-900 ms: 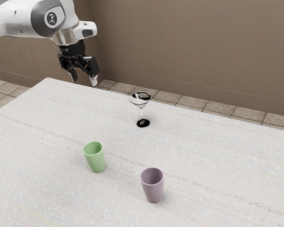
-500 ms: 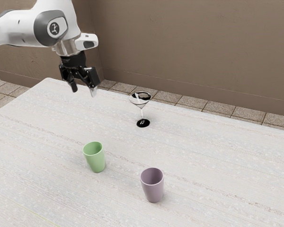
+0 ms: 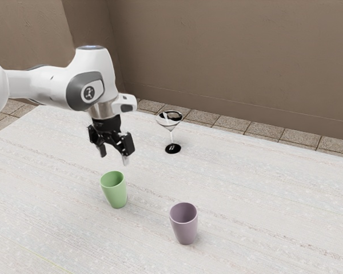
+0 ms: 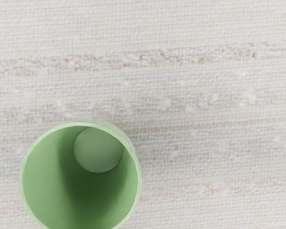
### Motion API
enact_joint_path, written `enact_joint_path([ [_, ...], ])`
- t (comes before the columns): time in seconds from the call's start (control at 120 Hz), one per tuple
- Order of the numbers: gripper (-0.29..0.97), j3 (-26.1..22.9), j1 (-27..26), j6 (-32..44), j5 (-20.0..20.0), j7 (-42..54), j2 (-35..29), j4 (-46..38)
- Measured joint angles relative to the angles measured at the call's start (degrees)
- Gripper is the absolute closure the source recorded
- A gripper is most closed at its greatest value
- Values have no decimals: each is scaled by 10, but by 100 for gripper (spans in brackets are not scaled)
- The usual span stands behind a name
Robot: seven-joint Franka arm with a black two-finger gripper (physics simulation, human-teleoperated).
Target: Place the left cup onto the right cup
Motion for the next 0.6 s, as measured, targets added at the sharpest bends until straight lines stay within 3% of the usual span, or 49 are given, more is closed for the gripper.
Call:
enact_joint_path([
  [0.125, 0, -2, -25, 45, -3, -10, 29, -20],
  [0.6, 0, 11, -16, 120, -3, -32, 88, -40],
])
